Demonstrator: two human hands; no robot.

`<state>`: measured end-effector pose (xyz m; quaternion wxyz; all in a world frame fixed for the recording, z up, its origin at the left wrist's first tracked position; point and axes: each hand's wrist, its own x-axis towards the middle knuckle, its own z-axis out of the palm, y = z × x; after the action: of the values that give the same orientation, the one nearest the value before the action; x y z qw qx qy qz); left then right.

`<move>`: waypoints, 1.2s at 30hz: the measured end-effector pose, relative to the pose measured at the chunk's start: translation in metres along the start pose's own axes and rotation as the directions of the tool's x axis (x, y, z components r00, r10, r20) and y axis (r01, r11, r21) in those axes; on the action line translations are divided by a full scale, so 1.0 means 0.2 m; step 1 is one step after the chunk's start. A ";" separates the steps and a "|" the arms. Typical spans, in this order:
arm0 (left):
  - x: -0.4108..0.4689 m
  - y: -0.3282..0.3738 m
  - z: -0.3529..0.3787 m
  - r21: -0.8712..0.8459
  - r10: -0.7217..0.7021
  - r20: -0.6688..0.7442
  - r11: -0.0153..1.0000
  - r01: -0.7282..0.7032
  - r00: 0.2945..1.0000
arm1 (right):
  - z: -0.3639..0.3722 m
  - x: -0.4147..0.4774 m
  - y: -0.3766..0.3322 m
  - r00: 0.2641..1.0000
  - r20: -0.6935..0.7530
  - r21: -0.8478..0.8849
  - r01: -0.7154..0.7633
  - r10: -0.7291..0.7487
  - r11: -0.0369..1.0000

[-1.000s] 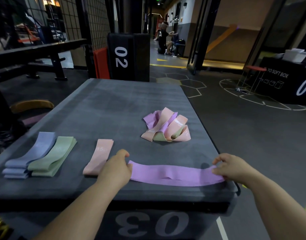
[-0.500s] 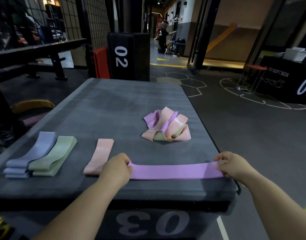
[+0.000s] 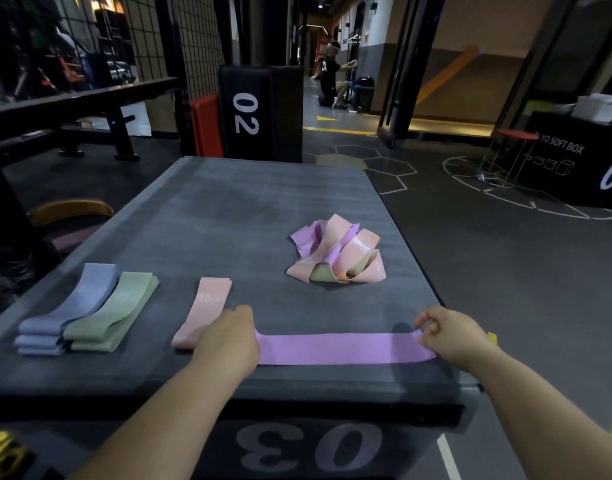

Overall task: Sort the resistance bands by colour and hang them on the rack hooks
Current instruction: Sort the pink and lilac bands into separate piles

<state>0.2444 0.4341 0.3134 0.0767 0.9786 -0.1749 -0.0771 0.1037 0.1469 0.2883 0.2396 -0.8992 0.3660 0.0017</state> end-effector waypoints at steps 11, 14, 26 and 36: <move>0.12 0.04 0.10 -0.905 0.056 0.224 0.384 0.186 0.973 | 0.01 -0.09 -0.17 0.988 -0.039 0.095 0.154 -0.151 0.983; 0.08 0.12 0.09 -0.952 0.150 0.237 0.230 0.199 0.960 | 0.07 -0.15 -0.30 0.947 0.121 0.288 0.252 -0.297 0.924; 0.06 0.28 0.17 -0.940 0.366 0.206 0.332 0.080 0.908 | 0.19 -0.15 -0.40 0.954 0.116 0.448 0.199 -0.277 0.872; 0.07 0.26 0.26 -0.279 0.435 0.027 0.868 -0.411 0.900 | 0.14 -0.11 -0.36 0.985 0.101 0.453 0.083 -0.143 0.888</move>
<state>0.2303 0.3750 0.2692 0.2147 0.8926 -0.3765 -0.1246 0.1399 0.2169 0.2980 0.4628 -0.8379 0.2869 -0.0371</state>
